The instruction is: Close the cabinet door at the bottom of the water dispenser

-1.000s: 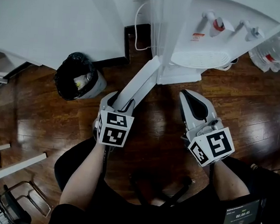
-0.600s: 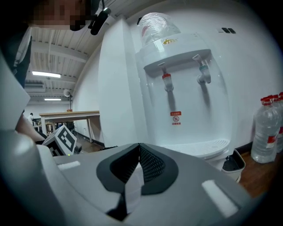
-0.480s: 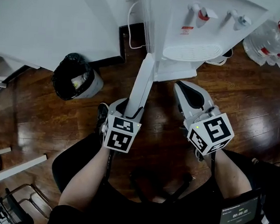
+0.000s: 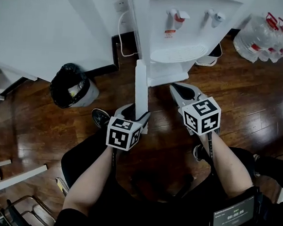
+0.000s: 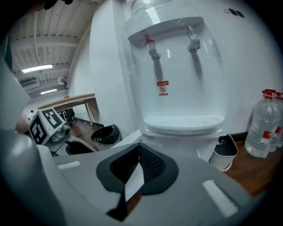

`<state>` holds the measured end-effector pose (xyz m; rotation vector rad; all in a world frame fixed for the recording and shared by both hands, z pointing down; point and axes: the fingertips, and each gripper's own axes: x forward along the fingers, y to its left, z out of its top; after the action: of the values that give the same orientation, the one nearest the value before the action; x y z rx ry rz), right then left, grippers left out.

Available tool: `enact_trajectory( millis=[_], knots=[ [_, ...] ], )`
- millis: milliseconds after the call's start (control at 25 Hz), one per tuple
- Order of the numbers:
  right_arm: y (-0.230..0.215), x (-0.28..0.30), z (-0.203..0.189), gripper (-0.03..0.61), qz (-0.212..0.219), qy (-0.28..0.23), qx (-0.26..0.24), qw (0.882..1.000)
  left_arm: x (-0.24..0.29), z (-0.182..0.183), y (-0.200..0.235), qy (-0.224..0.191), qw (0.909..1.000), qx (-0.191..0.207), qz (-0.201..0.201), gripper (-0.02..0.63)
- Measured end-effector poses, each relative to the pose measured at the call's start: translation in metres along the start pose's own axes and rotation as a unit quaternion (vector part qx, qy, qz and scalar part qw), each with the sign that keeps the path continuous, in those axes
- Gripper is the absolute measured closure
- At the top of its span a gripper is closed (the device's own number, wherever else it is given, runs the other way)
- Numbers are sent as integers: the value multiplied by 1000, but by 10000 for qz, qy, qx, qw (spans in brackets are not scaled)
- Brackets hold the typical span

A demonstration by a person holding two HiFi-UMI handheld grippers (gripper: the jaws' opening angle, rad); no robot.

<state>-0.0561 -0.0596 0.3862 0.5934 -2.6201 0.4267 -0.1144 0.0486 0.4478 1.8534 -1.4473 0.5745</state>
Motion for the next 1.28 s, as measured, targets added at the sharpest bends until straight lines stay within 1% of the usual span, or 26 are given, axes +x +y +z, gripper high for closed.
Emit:
enact_trajectory(
  millis=[160,240,440,520,600,680,760,840,880,920,1000,1040,1160,1280],
  knots=[
    [-14,-10,-3,574,-130,169,-406,9989,15,7,-26,249,9989,-7,-402,302],
    [-23,-17,-4,574,-252,208,-551,9979,22,9,-39,245,9982,-20,-554,313],
    [-42,-34,1,574,-490,133,-463,9976,44,22,-68,276,9976,11,-629,323],
    [-46,-38,3,574,-521,120,-483,9974,56,32,-82,267,9970,95,-723,323],
    [-48,-40,5,574,-493,111,-512,9974,69,41,-92,248,9958,275,-834,325],
    [-53,-41,3,574,-433,140,-562,9974,84,45,-93,331,9942,661,-781,342],
    [-63,-41,-5,574,-403,256,-682,9965,103,46,-88,444,9921,1010,-599,342],
    [-70,-41,-18,574,-446,447,-795,9948,113,46,-81,512,9915,1097,-483,344],
    [-73,-41,-23,574,-493,528,-803,9941,115,48,-79,517,9915,1103,-465,388],
    [-77,-41,-26,574,-545,577,-780,9938,117,50,-78,509,9914,1108,-473,398],
    [-89,-42,-24,572,-631,582,-734,9936,125,59,-80,469,9915,1102,-504,399],
    [-97,-43,-20,562,-680,561,-743,9933,130,65,-82,446,9918,1088,-508,398],
    [-129,-45,-14,467,-907,499,-747,9918,146,78,-81,436,9929,1024,-426,387],
    [-164,-54,-20,401,-1153,480,-439,9912,158,85,-73,526,9949,819,-283,385]
  ],
)
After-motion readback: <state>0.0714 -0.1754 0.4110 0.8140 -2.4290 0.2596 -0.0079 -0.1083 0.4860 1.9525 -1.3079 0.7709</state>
